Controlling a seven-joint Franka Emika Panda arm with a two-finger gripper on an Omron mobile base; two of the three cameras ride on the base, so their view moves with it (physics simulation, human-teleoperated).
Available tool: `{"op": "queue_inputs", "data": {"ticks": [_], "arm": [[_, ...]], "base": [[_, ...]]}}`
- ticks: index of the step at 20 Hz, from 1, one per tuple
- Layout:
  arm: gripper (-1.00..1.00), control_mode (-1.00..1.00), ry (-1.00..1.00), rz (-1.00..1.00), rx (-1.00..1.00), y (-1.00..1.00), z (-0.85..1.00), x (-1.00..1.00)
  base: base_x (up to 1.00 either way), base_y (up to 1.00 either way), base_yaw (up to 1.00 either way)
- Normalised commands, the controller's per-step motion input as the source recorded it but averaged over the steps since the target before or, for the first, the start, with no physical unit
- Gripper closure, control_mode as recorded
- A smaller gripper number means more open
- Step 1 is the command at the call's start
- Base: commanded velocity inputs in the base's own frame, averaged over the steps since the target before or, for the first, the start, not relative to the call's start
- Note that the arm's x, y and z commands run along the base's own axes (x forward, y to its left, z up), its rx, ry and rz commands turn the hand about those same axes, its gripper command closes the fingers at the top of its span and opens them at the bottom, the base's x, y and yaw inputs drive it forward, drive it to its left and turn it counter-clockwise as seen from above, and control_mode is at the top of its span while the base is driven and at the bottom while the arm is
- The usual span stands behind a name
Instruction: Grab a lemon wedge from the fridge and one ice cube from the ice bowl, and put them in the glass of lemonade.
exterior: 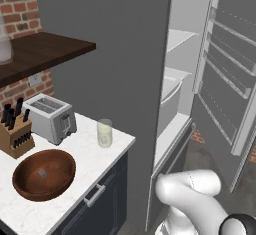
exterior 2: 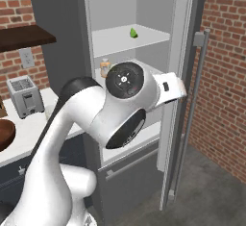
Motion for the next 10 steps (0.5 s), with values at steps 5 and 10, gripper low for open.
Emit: {"op": "queue_inputs", "data": {"ticks": [5, 10], "arm": [[-1.0, -1.0, 0.17, -0.12, -0.29, 1.0, 0.22, 0.0], [-1.0, -1.0, 0.16, -0.12, -0.17, 0.76, 0.1, 0.23]], "base": [[0.0, 0.0, 0.0], [0.0, 0.0, 0.0]]}}
